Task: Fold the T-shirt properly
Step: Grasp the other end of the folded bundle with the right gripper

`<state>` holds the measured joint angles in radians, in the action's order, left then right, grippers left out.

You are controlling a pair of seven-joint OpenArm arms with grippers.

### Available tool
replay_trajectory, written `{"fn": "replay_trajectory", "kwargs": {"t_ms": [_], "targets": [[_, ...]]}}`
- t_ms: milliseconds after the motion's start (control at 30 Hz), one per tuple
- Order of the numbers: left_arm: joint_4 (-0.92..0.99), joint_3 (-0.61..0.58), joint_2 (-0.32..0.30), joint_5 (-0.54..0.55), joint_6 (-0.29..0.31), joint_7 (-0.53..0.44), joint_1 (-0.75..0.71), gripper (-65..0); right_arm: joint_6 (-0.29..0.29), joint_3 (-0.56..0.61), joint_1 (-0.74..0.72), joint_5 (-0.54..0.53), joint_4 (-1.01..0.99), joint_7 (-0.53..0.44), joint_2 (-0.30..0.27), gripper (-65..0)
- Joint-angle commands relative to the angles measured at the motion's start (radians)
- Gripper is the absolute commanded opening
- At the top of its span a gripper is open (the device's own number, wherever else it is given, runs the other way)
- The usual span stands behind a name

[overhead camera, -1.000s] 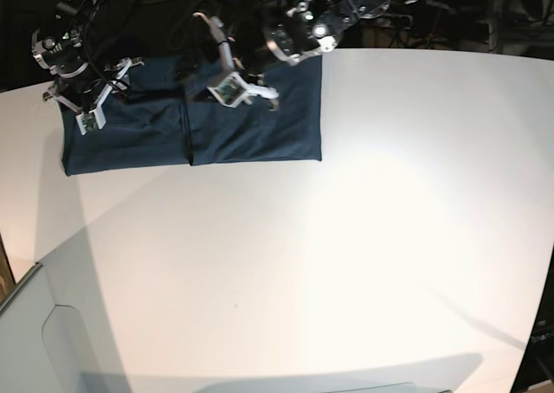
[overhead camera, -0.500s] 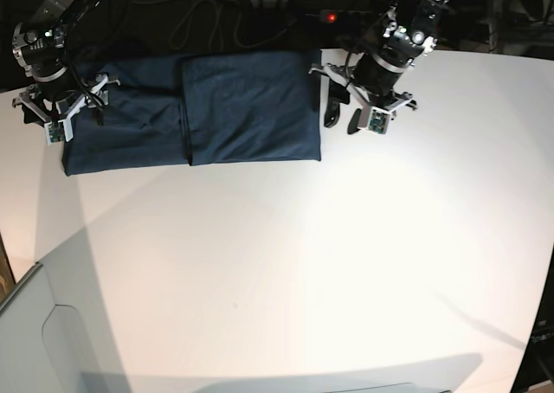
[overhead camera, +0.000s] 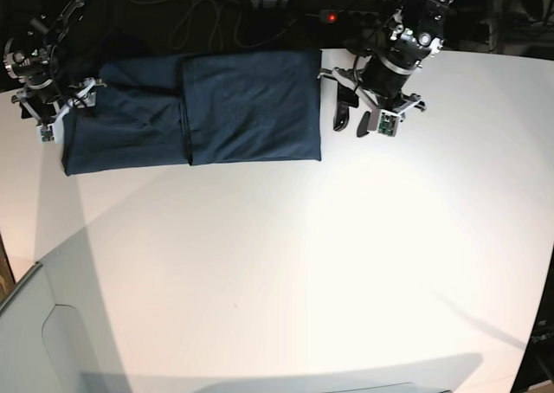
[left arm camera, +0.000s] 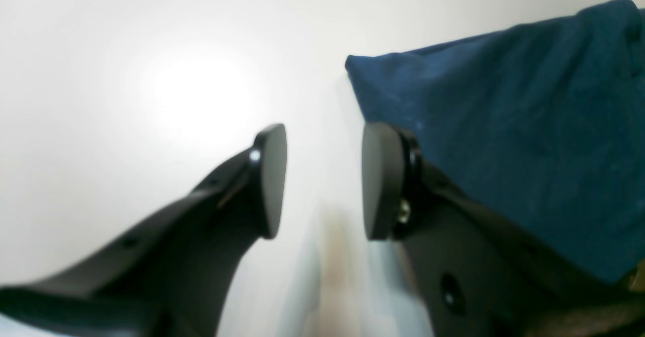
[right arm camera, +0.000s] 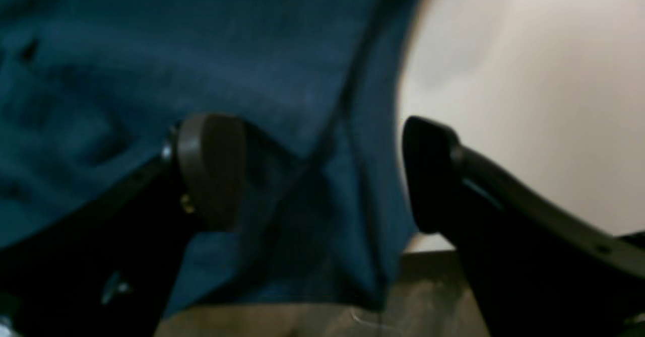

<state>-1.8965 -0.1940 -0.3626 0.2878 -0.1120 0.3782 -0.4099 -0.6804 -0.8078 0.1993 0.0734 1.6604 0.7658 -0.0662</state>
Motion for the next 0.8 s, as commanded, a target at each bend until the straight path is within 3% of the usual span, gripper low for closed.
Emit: {"fn": "replay_trajectory", "kwargs": {"t_ms": [0,133,500,600,767], "targets": [[-0.015,0.001,-0.003,0.003,0.004,-0.023,0.001,-41.2,-0.018,-0.009,-0.011,-0.014,0.001,-0.015,-0.013,-18.5],[-0.013,0.001,-0.003,0.003,0.004,-0.023,0.003,-41.2,-0.018,-0.006,-0.021,-0.014,-0.049,-0.015,-0.036,-18.5],[-0.013,0.001,-0.003,0.003,0.004,-0.023,-0.001,-41.2,-0.018,0.026,-0.021,-0.016,-0.121,-0.01,-0.034,-20.2],[-0.013,0.001,-0.003,0.003,0.004,-0.023,-0.001,-41.2,-0.018,0.058,-0.019,-0.016,-0.141,-0.01,-0.037,-29.7],[-0.013,0.004,-0.003,0.003,0.004,-0.023,-0.005,-41.2,-0.018,0.058,-0.021,-0.016,-0.162,-0.009,-0.034,-56.1]]}}
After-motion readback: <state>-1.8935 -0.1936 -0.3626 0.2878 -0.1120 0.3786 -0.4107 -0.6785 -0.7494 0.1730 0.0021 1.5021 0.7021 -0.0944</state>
